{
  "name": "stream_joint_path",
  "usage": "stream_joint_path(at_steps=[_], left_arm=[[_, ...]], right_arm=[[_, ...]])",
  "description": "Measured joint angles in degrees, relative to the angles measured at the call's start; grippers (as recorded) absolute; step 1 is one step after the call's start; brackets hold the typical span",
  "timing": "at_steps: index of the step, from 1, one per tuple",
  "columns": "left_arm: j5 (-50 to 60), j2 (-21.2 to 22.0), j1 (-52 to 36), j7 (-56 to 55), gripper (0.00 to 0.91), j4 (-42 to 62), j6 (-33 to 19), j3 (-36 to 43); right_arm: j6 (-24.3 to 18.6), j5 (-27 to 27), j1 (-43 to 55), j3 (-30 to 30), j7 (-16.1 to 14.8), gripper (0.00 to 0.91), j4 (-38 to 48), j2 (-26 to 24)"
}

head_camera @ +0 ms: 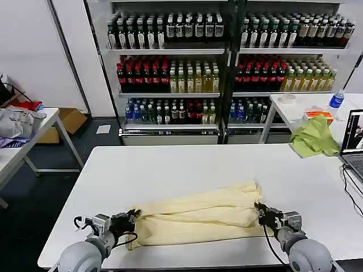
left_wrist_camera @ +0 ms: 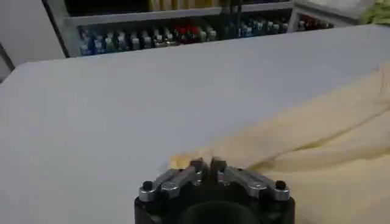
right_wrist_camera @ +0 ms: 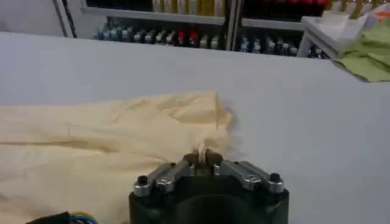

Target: Fold and organize the clothes.

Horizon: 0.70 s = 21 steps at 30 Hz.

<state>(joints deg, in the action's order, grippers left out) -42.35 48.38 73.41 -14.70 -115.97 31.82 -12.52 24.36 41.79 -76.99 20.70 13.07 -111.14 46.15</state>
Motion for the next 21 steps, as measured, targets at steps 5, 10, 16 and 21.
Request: stream_joint_path(at_steps=[5, 10, 16, 21], left_arm=[[-0.3, 0.6, 1.0, -0.7, 0.907, -1.1, -0.6, -1.2], [-1.0, 1.5, 2.9, -1.9, 0.907, -2.9, -1.5, -3.4], [-1.5, 3.4, 6.3, -4.4, 0.907, -5.2, -2.7, -5.7], [-1.0, 6.0, 9.3, -6.5, 0.907, -6.3, -3.9, -6.0]], right_arm=[[-1.2, -0.7, -1.7, 1.6, 0.4, 0.907, -2.0, -0.4], [-1.9, -1.5, -4.2, 3.7, 0.8, 0.907, -4.6, -0.2], [-2.4, -2.2, -7.3, 6.3, 1.3, 0.907, -7.5, 0.4], [-2.9, -2.8, -9.4, 7.8, 1.5, 0.907, -9.2, 0.9]])
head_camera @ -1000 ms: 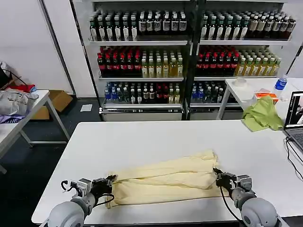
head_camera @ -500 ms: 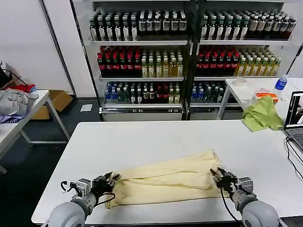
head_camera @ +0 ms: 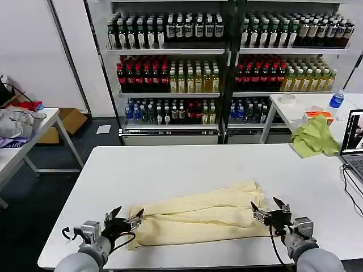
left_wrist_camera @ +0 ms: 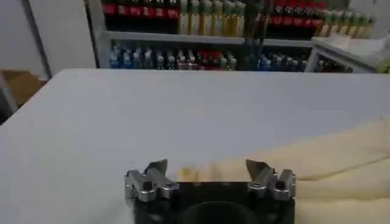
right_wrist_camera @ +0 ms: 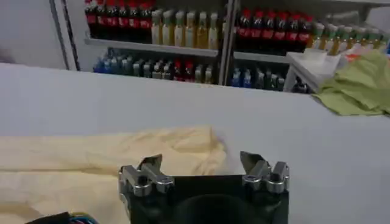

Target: Fold and organize the clothes.

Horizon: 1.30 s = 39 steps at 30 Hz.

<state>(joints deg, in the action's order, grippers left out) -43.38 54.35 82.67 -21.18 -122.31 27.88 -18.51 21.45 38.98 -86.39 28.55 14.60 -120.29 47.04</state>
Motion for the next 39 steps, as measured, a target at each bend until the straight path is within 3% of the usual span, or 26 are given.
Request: stream_joint_path(at_steps=[9, 10, 11, 12, 13, 39], left_arm=[[2.1, 5.3, 2.1, -2.6, 0.907, 0.9, -2.2, 1.4], [2.2, 5.6, 2.1, -2.8, 0.806, 1.1, -2.4, 1.5], [2.3, 6.0, 2.1, -2.9, 0.292, 1.4, -2.5, 1.6], [2.4, 6.3, 2.1, -3.0, 0.071, 1.6, -2.7, 1.8], [2.5, 6.6, 2.1, -3.1, 0.030, 1.8, -2.8, 1.9], [2.5, 8.9, 2.6, -2.5, 0.030, 3.9, -5.9, 2.6]], right_arm=[[-0.8, -0.5, -2.1, 1.2, 0.2, 0.907, -1.2, 0.3], [-0.8, -0.5, -2.2, 1.3, 0.2, 0.907, -1.3, 0.3], [-0.8, -0.5, -2.3, 1.4, 0.2, 0.907, -1.4, 0.3], [-0.9, -0.5, -2.4, 1.4, 0.2, 0.907, -1.4, 0.3], [-0.9, -0.5, -2.4, 1.4, 0.3, 0.907, -1.4, 0.3], [-1.2, -0.6, -4.1, 2.5, 0.7, 0.907, -3.0, 0.6]])
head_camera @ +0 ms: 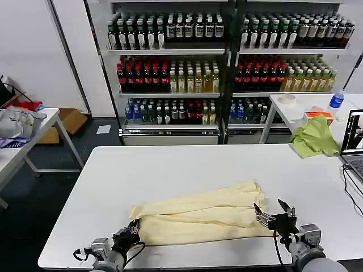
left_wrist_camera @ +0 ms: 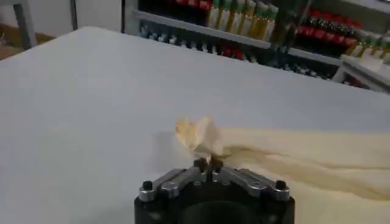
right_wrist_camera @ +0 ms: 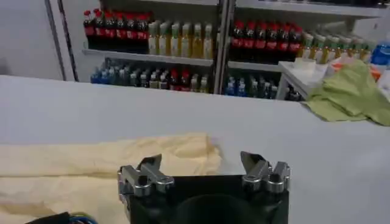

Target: Fold and organize the clothes.

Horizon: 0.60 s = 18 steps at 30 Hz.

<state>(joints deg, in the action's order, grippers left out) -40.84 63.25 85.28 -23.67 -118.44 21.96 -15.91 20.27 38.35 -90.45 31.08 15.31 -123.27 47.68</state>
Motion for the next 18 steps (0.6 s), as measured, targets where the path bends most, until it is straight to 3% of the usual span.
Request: stream_joint_path(at_steps=[3, 18], left_arm=[[-0.3, -0.3, 0.5, 0.3, 0.907, -0.3, 0.0, -0.3], [-4.2, -0.4, 1.5, 1.9, 0.907, -2.4, -0.8, -1.6]], right_arm=[[0.0, 0.0, 0.0, 0.0, 0.0, 0.907, 0.0, -0.1], [0.1, 0.0, -1.3, 1.3, 0.0, 0.907, -0.6, 0.0]])
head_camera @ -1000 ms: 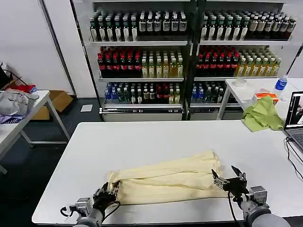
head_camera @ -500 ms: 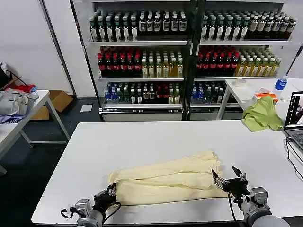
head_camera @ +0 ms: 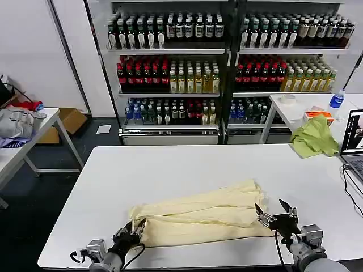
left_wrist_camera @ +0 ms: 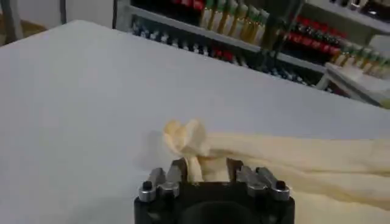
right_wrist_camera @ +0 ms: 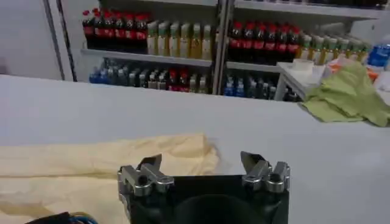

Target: Fold and organize the clothes.

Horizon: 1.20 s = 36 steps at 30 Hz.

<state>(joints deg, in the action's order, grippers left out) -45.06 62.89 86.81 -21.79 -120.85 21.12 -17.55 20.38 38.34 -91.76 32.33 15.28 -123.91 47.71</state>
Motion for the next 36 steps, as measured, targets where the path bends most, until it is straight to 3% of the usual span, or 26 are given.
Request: stream_joint_path(at_steps=[9, 10, 11, 12, 13, 14, 36], left_arm=[[-4.5, 1.3, -1.6, -0.4, 0.907, 0.8, -1.1, 0.2], [-4.9, 1.4, -1.7, -0.5, 0.796, 0.9, -1.2, 0.3], [-5.2, 1.6, -1.8, -0.5, 0.524, 1.1, -1.3, 0.4], [-5.4, 1.7, -1.9, -0.7, 0.161, 1.3, -1.5, 0.4], [-5.6, 1.8, -2.0, -0.7, 0.060, 1.5, -1.8, 0.4], [-5.8, 1.9, -2.1, -0.9, 0.030, 1.7, -2.0, 0.4], [-9.1, 3.1, -2.5, -1.6, 0.030, 3.4, -5.0, 0.2]], right_arm=[[-0.1, -0.1, -0.9, 0.5, 0.0, 0.907, -0.2, 0.2], [-0.1, -0.1, -0.9, 0.5, 0.0, 0.907, -0.3, 0.2], [-0.1, -0.1, -0.9, 0.5, 0.0, 0.907, -0.3, 0.2], [-0.1, -0.2, -1.0, 0.5, 0.0, 0.907, -0.4, 0.3], [-0.1, -0.2, -1.0, 0.5, 0.0, 0.907, -0.5, 0.3], [-0.1, -0.2, -1.1, 0.5, 0.0, 0.907, -0.6, 0.3], [-0.1, -0.7, -3.0, 1.8, 0.1, 0.907, -2.3, 1.0]])
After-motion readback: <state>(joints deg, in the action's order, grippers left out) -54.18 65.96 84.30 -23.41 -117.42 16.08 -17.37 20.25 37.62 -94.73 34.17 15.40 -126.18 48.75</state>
